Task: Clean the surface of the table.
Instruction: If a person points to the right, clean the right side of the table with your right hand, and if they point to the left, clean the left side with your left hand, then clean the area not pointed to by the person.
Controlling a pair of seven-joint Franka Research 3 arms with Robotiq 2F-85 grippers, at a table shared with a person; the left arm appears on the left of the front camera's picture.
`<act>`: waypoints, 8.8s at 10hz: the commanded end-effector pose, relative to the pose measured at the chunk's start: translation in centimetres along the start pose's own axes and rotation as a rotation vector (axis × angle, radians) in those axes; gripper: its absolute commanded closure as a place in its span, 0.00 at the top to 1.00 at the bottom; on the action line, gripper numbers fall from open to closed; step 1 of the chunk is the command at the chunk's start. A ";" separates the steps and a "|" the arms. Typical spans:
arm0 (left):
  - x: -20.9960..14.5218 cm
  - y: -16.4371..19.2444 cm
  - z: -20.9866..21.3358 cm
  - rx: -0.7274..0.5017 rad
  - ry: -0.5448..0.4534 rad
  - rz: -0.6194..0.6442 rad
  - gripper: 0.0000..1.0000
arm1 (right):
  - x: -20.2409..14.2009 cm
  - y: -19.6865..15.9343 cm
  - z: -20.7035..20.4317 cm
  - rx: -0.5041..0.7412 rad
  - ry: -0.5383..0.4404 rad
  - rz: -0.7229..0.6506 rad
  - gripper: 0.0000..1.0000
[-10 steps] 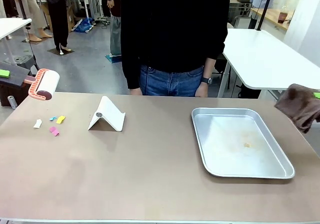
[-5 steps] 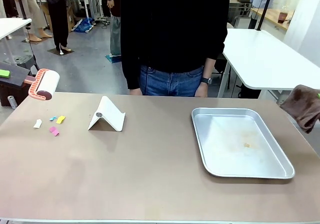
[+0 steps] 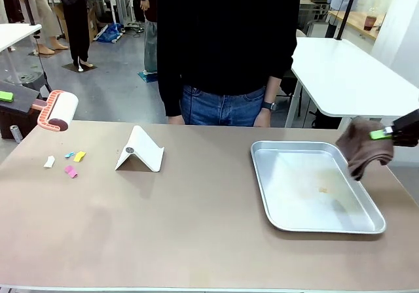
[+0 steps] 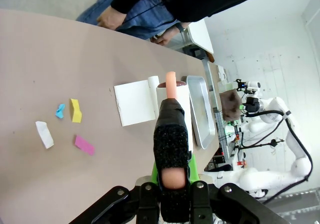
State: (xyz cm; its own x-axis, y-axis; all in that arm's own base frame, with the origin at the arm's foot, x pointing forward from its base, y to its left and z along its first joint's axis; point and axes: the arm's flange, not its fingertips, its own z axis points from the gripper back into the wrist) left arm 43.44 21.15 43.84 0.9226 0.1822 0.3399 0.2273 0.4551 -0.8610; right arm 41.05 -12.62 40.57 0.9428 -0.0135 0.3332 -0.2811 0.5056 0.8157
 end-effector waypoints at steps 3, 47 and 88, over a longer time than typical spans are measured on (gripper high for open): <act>0.0 -0.3 0.1 -0.025 -0.018 -0.018 0.00 | 0.3 4.2 -6.5 -0.496 0.132 0.033 0.11; 0.0 -0.3 0.1 -0.025 -0.018 -0.018 0.00 | -0.1 -0.1 1.7 0.285 0.003 -0.210 0.11; 0.4 8.4 0.1 0.663 0.154 0.068 0.22 | -3.0 -2.4 5.9 0.466 -0.048 -0.235 0.11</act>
State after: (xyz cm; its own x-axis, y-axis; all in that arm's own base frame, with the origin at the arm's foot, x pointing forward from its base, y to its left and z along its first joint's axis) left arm 45.64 25.64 38.68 0.9501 0.1216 0.2874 0.0384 0.8683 -0.4945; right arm 37.98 -19.01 40.14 0.9840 -0.1296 0.1222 -0.1168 0.0490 0.9920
